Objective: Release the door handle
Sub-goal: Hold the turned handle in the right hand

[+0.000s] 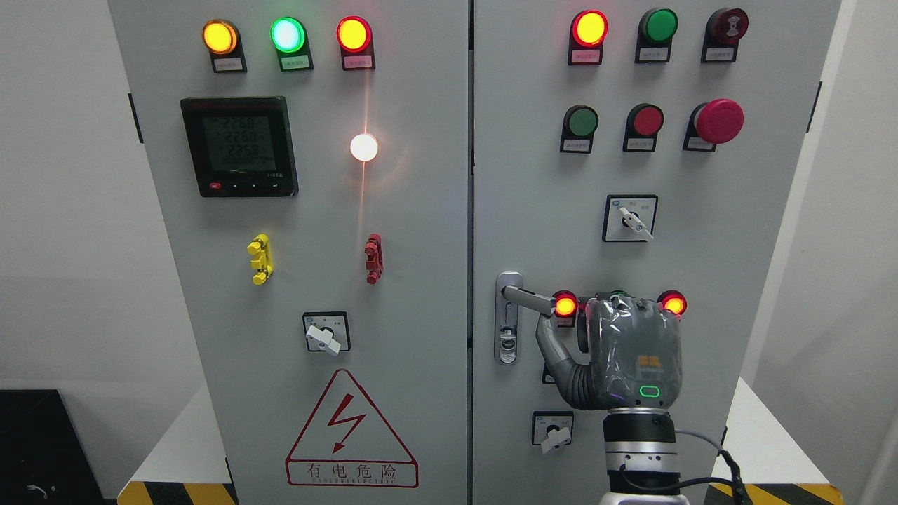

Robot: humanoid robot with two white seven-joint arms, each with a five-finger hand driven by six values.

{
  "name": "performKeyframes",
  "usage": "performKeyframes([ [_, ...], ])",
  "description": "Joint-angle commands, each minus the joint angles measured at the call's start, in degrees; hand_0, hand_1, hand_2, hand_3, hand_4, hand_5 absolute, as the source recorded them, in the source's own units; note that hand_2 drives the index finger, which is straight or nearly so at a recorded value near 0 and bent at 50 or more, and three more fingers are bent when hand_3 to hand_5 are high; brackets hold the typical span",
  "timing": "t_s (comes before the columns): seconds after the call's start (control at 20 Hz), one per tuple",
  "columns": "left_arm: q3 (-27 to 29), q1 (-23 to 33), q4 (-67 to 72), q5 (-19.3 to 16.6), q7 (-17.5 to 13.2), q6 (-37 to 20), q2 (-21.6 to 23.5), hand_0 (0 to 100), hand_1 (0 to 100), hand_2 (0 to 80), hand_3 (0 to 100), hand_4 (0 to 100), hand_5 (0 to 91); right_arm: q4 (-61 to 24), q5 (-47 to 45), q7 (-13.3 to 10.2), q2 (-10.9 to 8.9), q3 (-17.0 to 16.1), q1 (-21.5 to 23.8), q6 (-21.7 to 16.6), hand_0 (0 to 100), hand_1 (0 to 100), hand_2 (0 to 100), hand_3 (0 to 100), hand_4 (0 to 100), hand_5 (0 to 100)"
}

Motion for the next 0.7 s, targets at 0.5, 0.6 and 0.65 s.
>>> performKeyframes([
  [0.5,0.0,0.0,0.0,0.0,-0.04,-0.05,0.0,12,56,0.0,0,0,0.0,-3.27,-0.09,-0.73,-0.35,0.03,3.54,-2.55,55,25,96,100,100,100],
  [0.6,0.0,0.0,0.0,0.0,-0.04,-0.05,0.0,12,56,0.0,0,0,0.0,-4.06,-0.09,-0.73,-0.61,-0.05,4.06,-2.65,55,24,94,100,100,100],
  [0.65,0.0,0.0,0.0,0.0,-0.04,-0.05,0.0,12,56,0.0,0,0,0.0,-4.5,-0.09,-0.73,-0.88,-0.05,4.76,-2.65,55,24,93,100,100,100],
])
